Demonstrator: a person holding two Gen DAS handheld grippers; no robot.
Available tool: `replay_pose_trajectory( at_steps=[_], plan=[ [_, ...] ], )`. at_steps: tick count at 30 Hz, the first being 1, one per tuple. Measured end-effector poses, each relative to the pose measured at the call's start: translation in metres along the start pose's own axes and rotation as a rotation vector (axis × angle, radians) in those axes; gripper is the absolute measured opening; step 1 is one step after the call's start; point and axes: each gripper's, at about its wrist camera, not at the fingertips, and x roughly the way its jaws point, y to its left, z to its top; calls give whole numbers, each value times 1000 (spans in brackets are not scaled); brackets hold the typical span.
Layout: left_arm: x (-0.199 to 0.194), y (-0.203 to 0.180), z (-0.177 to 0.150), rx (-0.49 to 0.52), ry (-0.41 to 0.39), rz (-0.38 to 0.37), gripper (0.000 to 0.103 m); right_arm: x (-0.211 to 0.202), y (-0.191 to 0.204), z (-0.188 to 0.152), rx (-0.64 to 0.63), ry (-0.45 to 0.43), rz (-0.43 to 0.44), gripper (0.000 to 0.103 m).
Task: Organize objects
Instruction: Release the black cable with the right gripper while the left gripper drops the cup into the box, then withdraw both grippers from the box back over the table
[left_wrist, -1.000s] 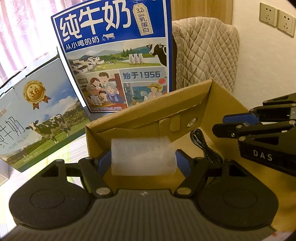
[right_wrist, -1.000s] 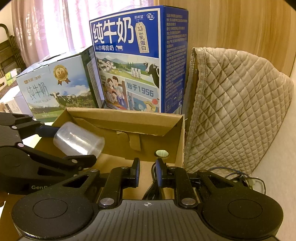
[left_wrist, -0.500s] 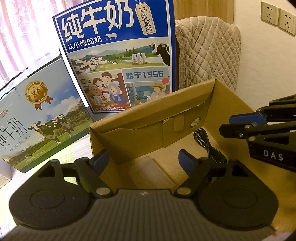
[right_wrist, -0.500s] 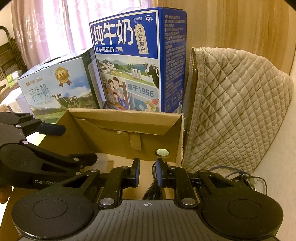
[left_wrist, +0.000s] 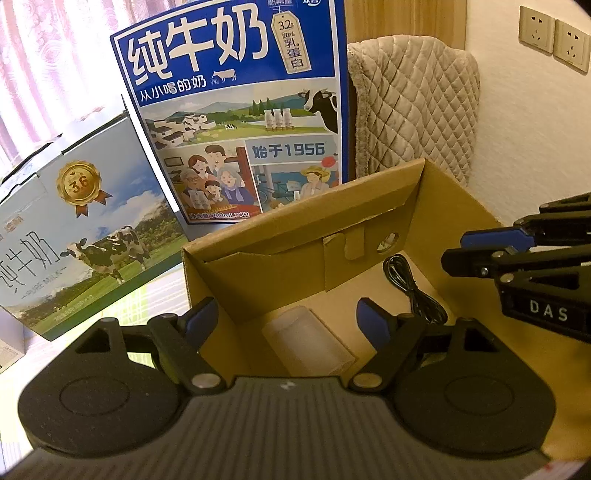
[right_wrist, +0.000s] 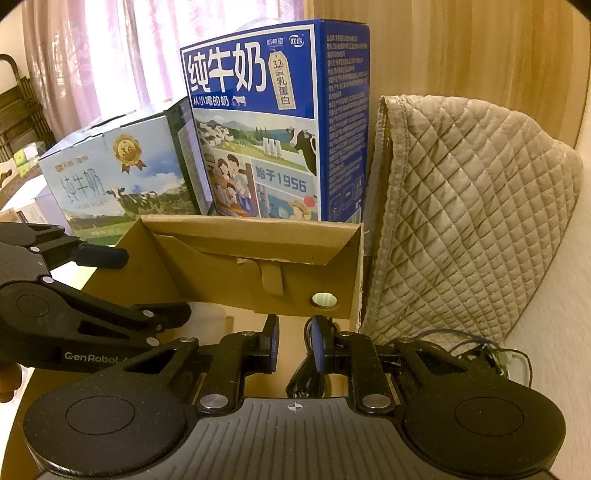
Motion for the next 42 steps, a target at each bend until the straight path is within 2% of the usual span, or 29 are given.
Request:
replay_pose_trajectory(
  at_steps=[7,12,21,26,33,42],
  plan=[
    [-17,0,-4,-33,-2,-20,86,-19,5,-2,11,-16,21,18],
    [-39,-1,-9,-57,-19,-41,86,-43,9,-5,39,-68,25,50],
    [-92,2,-25,-104,-45,-79,87,-92,16,-12,125,-136,42,58],
    [-125,6,-39,-139,-63,-75,87,-117,22,-22,178,-161,50,61],
    [-167,14,-61,-220,-79,-96,87,-147,37,-41,237,-170,65,70],
    [-211,25,-100,-286,-90,-100,87,-180,71,-70,253,-171,98,75]
  ],
)
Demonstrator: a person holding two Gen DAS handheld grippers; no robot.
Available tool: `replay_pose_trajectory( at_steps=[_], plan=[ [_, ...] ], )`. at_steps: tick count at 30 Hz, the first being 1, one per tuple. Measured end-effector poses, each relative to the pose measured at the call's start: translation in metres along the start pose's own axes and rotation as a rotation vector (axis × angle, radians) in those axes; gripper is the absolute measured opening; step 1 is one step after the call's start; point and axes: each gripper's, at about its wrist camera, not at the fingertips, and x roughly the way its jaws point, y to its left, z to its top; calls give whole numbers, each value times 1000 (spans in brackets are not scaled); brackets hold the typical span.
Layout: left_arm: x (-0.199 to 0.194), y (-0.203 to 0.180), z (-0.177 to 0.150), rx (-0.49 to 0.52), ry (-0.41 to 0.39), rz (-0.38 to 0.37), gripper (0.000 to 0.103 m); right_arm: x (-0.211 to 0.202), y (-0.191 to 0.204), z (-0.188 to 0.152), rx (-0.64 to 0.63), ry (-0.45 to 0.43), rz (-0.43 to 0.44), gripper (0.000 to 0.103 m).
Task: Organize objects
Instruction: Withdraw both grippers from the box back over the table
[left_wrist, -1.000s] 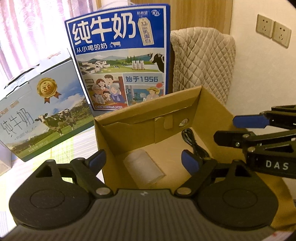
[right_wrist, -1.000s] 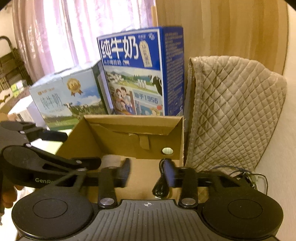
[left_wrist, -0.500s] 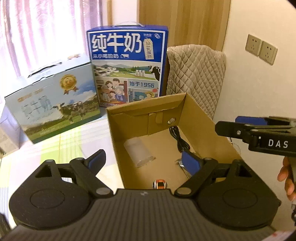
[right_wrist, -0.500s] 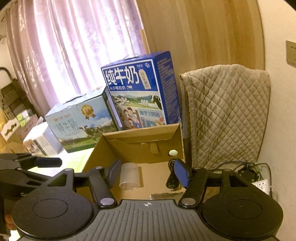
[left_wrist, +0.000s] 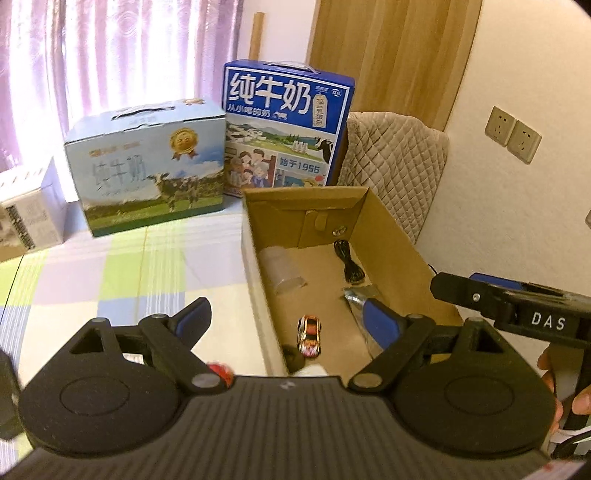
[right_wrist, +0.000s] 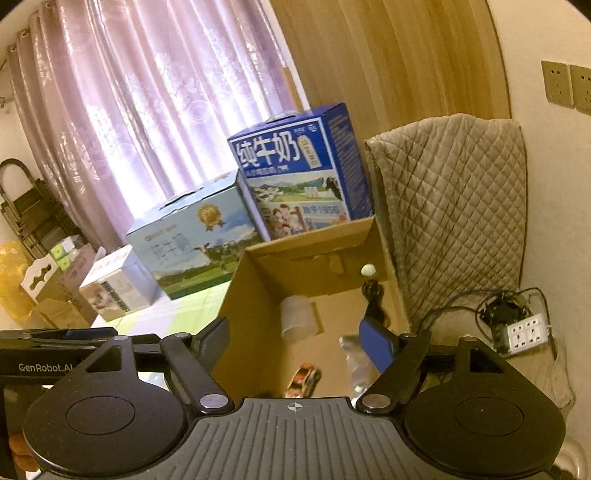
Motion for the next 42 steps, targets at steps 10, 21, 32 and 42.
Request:
replay_pose_trajectory(
  at_steps=[10,21,32,42],
  plan=[
    [-41,31,-42,-45,25,28,87,-19,39,-35,-27,47,33,75],
    [-78,77,-89,-92,63,72,87,-24,92,-73,-79,114,70,75],
    [-104,126,-121,-142,103,134,87,-4,139,-112,-114,208,107,75],
    [-118,166,-138,-189,116,179,87,20,175,-133,-145,266,132,75]
  ],
)
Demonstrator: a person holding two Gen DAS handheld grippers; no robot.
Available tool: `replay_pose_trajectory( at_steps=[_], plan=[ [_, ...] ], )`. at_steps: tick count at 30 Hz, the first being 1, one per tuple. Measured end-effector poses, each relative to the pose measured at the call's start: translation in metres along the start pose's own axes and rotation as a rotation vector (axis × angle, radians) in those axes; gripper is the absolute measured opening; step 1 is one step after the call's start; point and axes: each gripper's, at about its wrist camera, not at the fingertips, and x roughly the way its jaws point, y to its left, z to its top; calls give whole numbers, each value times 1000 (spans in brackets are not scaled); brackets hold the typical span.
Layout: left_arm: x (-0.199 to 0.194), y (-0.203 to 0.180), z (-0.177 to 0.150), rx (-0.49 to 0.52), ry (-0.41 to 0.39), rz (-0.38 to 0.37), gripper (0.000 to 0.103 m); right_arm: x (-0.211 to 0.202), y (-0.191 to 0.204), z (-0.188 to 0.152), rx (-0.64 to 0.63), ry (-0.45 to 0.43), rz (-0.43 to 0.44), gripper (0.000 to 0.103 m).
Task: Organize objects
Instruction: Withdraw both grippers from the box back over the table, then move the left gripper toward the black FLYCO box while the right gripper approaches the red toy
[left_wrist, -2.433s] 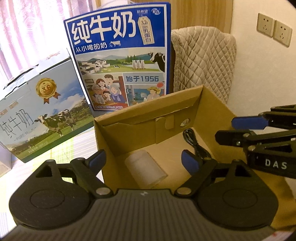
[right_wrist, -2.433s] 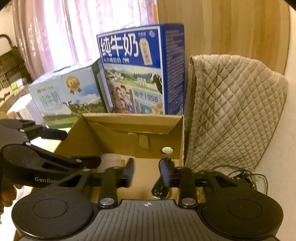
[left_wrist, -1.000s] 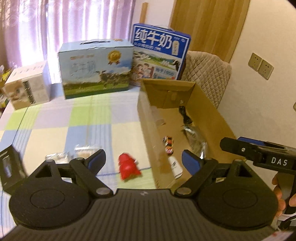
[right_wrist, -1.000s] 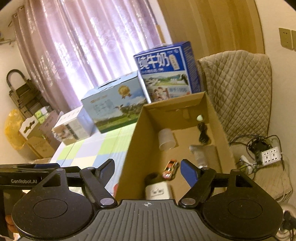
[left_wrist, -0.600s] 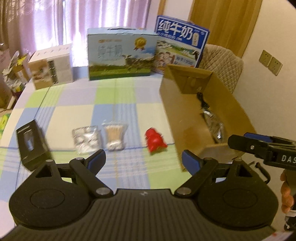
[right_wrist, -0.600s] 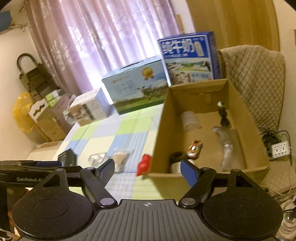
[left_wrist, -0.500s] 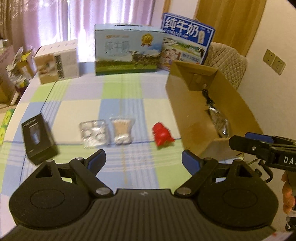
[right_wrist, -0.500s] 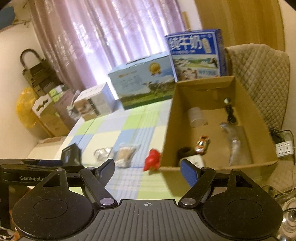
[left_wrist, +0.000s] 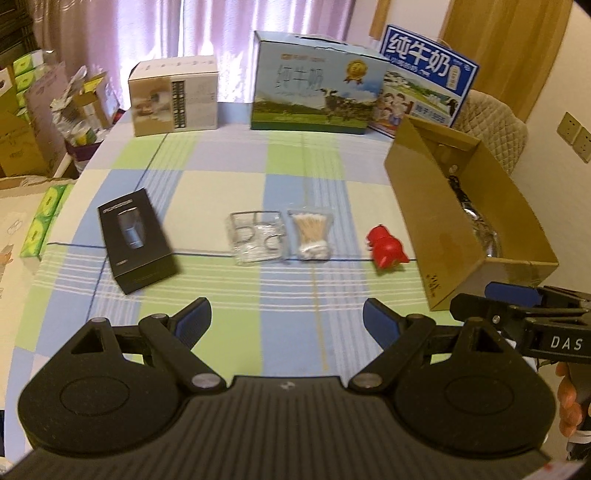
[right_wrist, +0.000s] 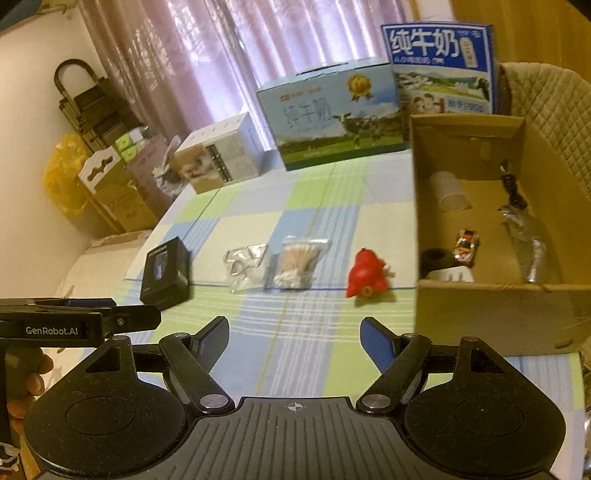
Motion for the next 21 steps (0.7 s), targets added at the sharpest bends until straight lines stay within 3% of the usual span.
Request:
replay_pose_trajectory(
  at_steps=[21],
  plan=[
    [25,82,3,-83,35,98,93,64,35,-8,18,79,-32,75]
  ],
)
